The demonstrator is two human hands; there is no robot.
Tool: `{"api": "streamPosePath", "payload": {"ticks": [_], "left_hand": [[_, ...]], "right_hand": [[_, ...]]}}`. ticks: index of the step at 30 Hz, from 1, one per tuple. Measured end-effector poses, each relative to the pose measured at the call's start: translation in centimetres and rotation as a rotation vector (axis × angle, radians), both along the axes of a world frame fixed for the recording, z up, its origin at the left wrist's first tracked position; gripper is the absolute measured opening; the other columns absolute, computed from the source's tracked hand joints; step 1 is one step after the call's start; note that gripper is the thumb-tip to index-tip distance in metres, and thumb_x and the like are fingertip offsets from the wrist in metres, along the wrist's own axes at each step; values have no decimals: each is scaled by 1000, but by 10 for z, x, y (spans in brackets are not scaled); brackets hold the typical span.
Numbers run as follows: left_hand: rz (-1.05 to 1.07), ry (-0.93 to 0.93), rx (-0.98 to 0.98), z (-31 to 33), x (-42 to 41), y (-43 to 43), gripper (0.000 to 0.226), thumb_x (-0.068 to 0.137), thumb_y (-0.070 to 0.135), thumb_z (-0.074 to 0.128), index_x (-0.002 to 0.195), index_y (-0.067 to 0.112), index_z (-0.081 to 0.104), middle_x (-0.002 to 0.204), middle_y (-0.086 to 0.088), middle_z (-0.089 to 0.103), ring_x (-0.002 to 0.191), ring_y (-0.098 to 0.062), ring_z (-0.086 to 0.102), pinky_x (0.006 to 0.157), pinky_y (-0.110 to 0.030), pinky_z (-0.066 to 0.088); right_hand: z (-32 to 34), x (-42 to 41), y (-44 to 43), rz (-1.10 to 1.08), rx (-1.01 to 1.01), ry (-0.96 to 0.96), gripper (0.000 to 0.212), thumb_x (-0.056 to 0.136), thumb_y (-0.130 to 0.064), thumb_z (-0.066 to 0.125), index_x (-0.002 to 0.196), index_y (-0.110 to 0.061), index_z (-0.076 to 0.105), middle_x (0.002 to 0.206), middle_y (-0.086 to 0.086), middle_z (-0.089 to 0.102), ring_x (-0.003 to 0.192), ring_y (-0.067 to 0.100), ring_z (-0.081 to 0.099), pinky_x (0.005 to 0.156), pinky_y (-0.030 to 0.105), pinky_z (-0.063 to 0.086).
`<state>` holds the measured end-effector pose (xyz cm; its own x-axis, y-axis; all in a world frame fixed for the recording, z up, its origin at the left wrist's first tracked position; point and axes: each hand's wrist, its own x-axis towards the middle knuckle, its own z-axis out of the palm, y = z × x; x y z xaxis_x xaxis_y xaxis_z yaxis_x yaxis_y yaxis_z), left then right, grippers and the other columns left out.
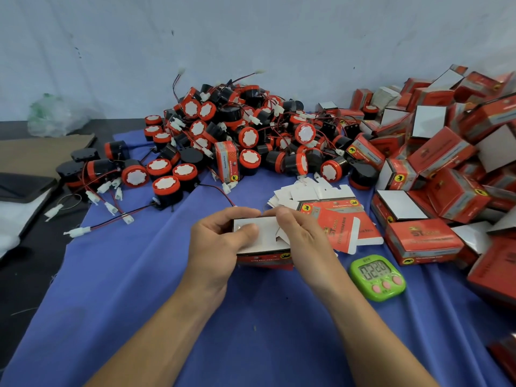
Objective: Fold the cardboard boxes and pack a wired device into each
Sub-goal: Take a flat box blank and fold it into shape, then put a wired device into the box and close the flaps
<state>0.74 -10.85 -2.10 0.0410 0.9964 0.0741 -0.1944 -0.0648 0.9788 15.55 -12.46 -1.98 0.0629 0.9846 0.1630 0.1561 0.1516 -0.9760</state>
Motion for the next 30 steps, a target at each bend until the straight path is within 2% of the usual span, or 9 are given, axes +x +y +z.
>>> {"api": "streamPosePath", "payload": {"ticks": [5, 9, 11, 14, 17, 21, 24, 26, 30], "left_hand": [[-82, 21, -15, 1, -9, 3, 34, 84, -5, 75, 88, 28, 85, 97, -7, 81, 87, -21, 76, 70, -28, 61], [-72, 28, 88, 1, -9, 1, 47, 87, -5, 73, 99, 40, 83, 110, 6, 80, 106, -6, 73, 79, -18, 57], [-50, 20, 131, 0, -7, 0, 40, 84, 9, 76, 108, 41, 78, 119, 15, 76, 117, 0, 67, 86, -14, 54], [-27, 38, 126, -3, -6, 1, 46, 83, 36, 70, 128, 43, 64, 136, 26, 65, 131, 8, 54, 99, -12, 49], [-155, 72, 36, -7, -6, 4, 69, 77, 42, 78, 142, 38, 55, 138, 9, 66, 128, -8, 63, 104, -29, 53], [-265, 0, -26, -9, -15, 17, 82, 72, 10, 79, 146, 30, 50, 128, -2, 71, 115, -17, 70, 88, -30, 58], [-149, 89, 10, -9, -26, 29, 91, 66, -3, 88, 144, 30, 52, 137, 6, 63, 122, -6, 65, 87, -23, 57], [-206, 149, -7, -11, -28, 30, 83, 74, 4, 88, 146, 26, 53, 138, 4, 66, 127, -11, 63, 96, -26, 57], [-284, 239, 23, -16, -27, 29, 66, 74, 10, 90, 131, 31, 64, 121, 3, 76, 116, -19, 71, 93, -31, 60]], "right_hand": [[0, 0, -3, 34, 76, -118, 39, 102, -40, 38, 95, -17, 70, 91, 7, 67, 88, 27, 60, 77, 44, 47], [4, 8, -5, -25, 26, -384, 35, 95, -50, 46, 88, -24, 68, 76, -8, 63, 69, 7, 53, 66, 37, 42], [10, 13, -4, -4, 28, -262, 32, 91, -48, 56, 86, -19, 71, 72, -4, 62, 69, 7, 52, 66, 36, 41], [15, 14, -2, -15, 124, 21, 17, 80, -29, 71, 94, -22, 77, 91, -5, 74, 89, 7, 65, 77, 23, 49], [13, 6, -7, -56, 369, -199, 28, 70, -19, 80, 97, -23, 76, 99, -12, 71, 111, 11, 62, 88, 30, 52], [4, -2, -9, -93, 570, -633, 60, 65, 3, 81, 118, -24, 75, 119, -37, 55, 134, 13, 47, 106, 37, 46], [0, 2, -4, -115, 524, -636, 73, 68, 11, 75, 131, -27, 69, 118, -57, 37, 137, 15, 47, 105, 27, 44], [-2, 3, -3, -93, 503, -620, 80, 68, 15, 73, 136, -29, 65, 125, -63, 28, 134, 17, 52, 102, 13, 40], [-11, 1, 0, -74, 454, -653, 85, 69, 12, 77, 140, -32, 60, 135, -41, 40, 138, 5, 45, 100, 3, 36]]}}
